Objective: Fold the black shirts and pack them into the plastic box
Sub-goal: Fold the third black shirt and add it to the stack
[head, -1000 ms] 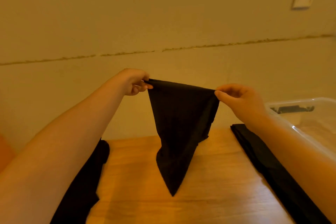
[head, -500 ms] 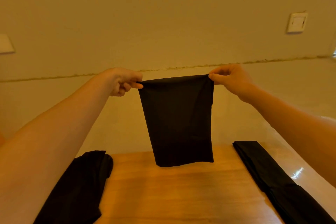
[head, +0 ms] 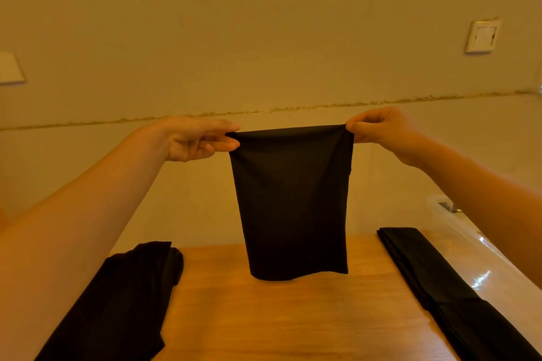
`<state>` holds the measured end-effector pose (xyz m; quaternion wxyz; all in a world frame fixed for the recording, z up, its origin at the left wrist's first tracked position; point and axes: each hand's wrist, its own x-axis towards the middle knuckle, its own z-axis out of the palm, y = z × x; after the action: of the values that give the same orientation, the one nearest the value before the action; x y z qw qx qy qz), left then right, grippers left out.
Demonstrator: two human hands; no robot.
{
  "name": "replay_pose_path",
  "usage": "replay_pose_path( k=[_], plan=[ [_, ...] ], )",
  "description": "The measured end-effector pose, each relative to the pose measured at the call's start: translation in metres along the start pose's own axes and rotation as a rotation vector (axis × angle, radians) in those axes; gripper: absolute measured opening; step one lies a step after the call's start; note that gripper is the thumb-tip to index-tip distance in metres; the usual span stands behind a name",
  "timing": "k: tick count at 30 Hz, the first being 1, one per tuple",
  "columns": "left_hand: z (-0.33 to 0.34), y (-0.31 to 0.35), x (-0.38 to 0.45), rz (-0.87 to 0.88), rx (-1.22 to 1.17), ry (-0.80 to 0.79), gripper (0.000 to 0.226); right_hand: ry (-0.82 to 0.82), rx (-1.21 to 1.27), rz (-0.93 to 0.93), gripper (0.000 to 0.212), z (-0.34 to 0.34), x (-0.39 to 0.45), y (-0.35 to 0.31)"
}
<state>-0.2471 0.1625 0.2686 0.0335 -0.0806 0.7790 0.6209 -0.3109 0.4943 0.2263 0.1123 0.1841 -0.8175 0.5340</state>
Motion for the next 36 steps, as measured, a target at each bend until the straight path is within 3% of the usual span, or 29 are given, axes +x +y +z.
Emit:
replay_pose_path(
  k=[4, 7, 14, 21, 25, 31, 34, 36],
  plan=[
    [0.0, -0.003, -0.002, 0.084, 0.277, -0.01, 0.032, -0.027, -0.028, 0.018, 0.009, -0.001, 0.003, 0.001],
    [0.003, -0.009, 0.007, 0.18, 0.476, 0.118, 0.025, -0.057, -0.073, 0.023, 0.009, -0.001, 0.007, 0.001],
    [0.013, -0.014, 0.035, 0.397, 0.521, 0.268, 0.02, -0.065, -0.244, 0.024, 0.01, 0.006, 0.032, 0.005],
    [0.02, -0.019, 0.035, 0.693, 0.5, 0.499, 0.016, 0.139, -0.283, -0.149, 0.011, 0.011, 0.041, -0.003],
    [0.018, -0.065, 0.006, 0.722, 0.531, 0.422, 0.012, 0.085, -0.305, -0.183, 0.01, 0.016, -0.01, 0.012],
    [0.038, -0.207, -0.052, 0.598, 0.741, 0.181, 0.024, -0.211, -0.345, -0.139, 0.016, 0.047, -0.131, 0.089],
    [0.052, -0.276, -0.08, 0.465, 0.791, 0.041, 0.017, -0.331, -0.376, -0.063, 0.023, 0.065, -0.193, 0.138],
    [0.06, -0.305, -0.099, 0.459, 0.833, 0.036, 0.016, -0.396, -0.417, -0.036, 0.028, 0.072, -0.226, 0.155]
  ],
)
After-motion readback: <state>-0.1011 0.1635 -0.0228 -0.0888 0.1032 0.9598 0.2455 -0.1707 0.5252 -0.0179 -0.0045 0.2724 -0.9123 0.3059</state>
